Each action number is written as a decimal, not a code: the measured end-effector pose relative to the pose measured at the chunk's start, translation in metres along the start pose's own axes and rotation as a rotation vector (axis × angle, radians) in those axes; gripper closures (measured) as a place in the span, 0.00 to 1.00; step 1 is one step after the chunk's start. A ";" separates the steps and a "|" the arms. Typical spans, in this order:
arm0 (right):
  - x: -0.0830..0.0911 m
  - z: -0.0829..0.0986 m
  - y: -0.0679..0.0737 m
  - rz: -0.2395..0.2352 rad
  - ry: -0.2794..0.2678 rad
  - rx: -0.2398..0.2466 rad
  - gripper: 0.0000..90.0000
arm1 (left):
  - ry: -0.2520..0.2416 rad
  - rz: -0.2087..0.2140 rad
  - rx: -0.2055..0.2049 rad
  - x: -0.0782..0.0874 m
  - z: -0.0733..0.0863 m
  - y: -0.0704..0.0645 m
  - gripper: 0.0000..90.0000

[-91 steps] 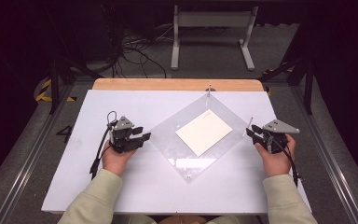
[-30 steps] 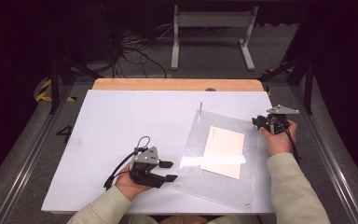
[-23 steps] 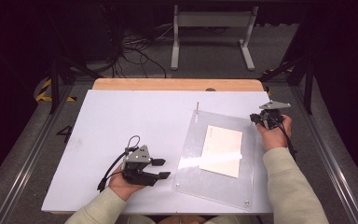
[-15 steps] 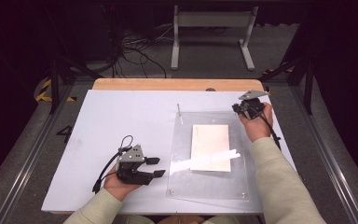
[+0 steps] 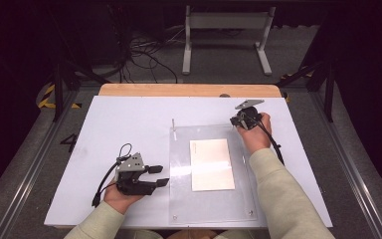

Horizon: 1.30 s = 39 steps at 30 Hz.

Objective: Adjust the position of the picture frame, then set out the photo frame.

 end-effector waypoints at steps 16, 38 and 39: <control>0.006 0.013 -0.007 -0.015 -0.008 -0.029 0.92 | 0.004 0.004 0.003 -0.004 0.000 -0.001 0.52; 0.058 0.010 -0.015 -0.131 -0.364 -0.096 0.77 | -0.090 -0.042 -0.003 0.005 -0.007 0.002 0.46; 0.054 0.007 -0.013 -0.128 -0.382 -0.070 0.77 | -0.090 -0.042 0.000 0.005 -0.007 0.002 0.45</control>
Point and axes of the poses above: each handheld gripper's, and its own axes: x roughly backward along the jaws, z roughly out of its underside, y roughly to its left, the point moved 10 cm from there along -x, roughly forward along the jaws, and after that the axes turned 12 degrees about z, right-handed, at the moved point
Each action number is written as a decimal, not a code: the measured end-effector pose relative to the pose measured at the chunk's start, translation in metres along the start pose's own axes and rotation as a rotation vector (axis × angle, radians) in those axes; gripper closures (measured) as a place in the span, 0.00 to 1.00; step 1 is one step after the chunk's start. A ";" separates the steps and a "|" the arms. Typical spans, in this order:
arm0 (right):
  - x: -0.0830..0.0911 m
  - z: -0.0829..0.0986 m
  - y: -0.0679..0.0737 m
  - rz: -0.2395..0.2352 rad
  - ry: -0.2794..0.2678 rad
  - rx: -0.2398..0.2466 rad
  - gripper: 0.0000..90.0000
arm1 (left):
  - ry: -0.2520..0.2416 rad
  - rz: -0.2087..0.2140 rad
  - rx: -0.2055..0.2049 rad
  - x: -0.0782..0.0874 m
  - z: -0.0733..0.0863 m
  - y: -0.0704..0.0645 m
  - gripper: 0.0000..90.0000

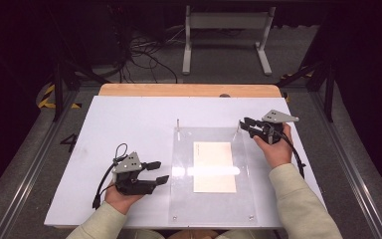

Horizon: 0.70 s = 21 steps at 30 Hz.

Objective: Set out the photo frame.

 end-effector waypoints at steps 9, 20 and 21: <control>-0.027 0.012 -0.004 0.060 0.083 0.079 0.84 | 0.010 -0.003 -0.014 -0.001 0.001 0.001 0.45; -0.029 0.015 -0.006 0.073 0.116 -0.006 0.95 | 0.014 0.006 -0.004 0.000 0.006 -0.001 0.43; -0.029 0.015 -0.006 0.073 0.116 -0.006 0.95 | 0.014 0.006 -0.004 0.000 0.006 -0.001 0.43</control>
Point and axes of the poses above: each handheld gripper's, and its own axes: x roughly backward along the jaws, z roughly out of its underside, y roughly to its left, the point moved 10 cm from there along -x, roughly forward along the jaws, and after that the axes turned 12 degrees about z, right-handed, at the moved point
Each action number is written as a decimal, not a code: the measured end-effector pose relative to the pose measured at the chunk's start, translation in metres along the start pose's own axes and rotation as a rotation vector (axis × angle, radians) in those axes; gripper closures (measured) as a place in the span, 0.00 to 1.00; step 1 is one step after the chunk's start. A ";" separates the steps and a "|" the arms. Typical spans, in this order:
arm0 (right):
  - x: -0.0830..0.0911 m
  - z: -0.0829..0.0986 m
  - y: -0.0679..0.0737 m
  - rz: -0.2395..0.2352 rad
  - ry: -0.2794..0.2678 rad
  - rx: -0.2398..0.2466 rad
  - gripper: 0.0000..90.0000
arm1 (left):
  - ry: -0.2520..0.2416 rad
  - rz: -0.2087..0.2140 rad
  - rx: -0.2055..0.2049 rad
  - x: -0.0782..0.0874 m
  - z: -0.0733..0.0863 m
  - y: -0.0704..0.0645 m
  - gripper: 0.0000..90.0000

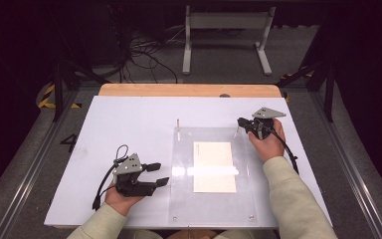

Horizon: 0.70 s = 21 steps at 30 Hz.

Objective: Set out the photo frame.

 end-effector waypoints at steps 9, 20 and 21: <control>-0.004 0.002 -0.002 0.009 0.000 -0.068 0.95 | -0.009 -0.021 0.012 0.006 0.004 -0.001 0.43; -0.013 0.003 -0.004 0.012 -0.002 -0.163 0.95 | -0.012 -0.027 0.005 0.009 0.004 -0.001 0.43; -0.015 0.003 -0.005 0.002 0.000 -0.186 0.95 | -0.015 -0.028 0.002 0.009 0.003 0.000 0.43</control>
Point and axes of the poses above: each handheld gripper's, and its own axes: x roughly backward along the jaws, z roughly out of its underside, y roughly to its left, the point moved 10 cm from there along -x, roughly forward along the jaws, and after that the axes turned 12 degrees about z, right-handed, at the moved point
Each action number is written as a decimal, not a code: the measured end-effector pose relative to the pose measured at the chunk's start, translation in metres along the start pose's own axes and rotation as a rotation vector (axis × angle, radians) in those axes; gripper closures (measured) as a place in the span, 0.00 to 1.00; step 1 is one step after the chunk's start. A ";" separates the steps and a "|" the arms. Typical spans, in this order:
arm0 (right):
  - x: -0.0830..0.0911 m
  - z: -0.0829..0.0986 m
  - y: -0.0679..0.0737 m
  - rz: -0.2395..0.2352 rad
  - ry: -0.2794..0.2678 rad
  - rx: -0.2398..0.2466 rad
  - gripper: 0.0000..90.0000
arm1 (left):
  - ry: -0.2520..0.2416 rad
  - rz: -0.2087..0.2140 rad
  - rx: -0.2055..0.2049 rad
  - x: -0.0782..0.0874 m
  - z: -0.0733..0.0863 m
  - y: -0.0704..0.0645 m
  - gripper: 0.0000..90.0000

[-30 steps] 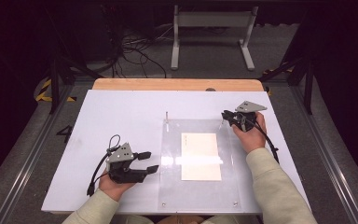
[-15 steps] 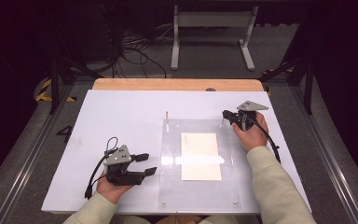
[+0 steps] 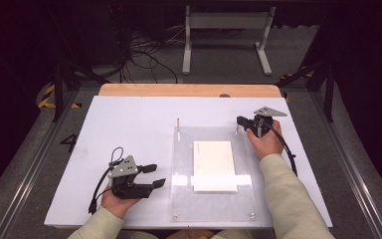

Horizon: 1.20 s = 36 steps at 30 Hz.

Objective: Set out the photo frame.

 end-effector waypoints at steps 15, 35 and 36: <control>-0.015 -0.004 -0.007 -0.064 0.011 -0.105 0.95 | 0.001 -0.032 -0.040 0.002 -0.003 0.000 0.38; -0.024 -0.004 -0.010 -0.074 0.034 -0.202 0.95 | -0.050 -0.102 -0.259 -0.028 -0.044 -0.015 0.21; -0.024 -0.004 -0.010 -0.074 0.034 -0.202 0.95 | -0.050 -0.102 -0.259 -0.028 -0.044 -0.015 0.22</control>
Point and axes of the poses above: each handheld gripper's, and its own axes: x roughly backward along the jaws, z roughly out of its underside, y roughly to its left, the point moved 10 cm from there along -x, roughly forward along the jaws, and after that the axes turned 12 degrees about z, right-handed, at the moved point
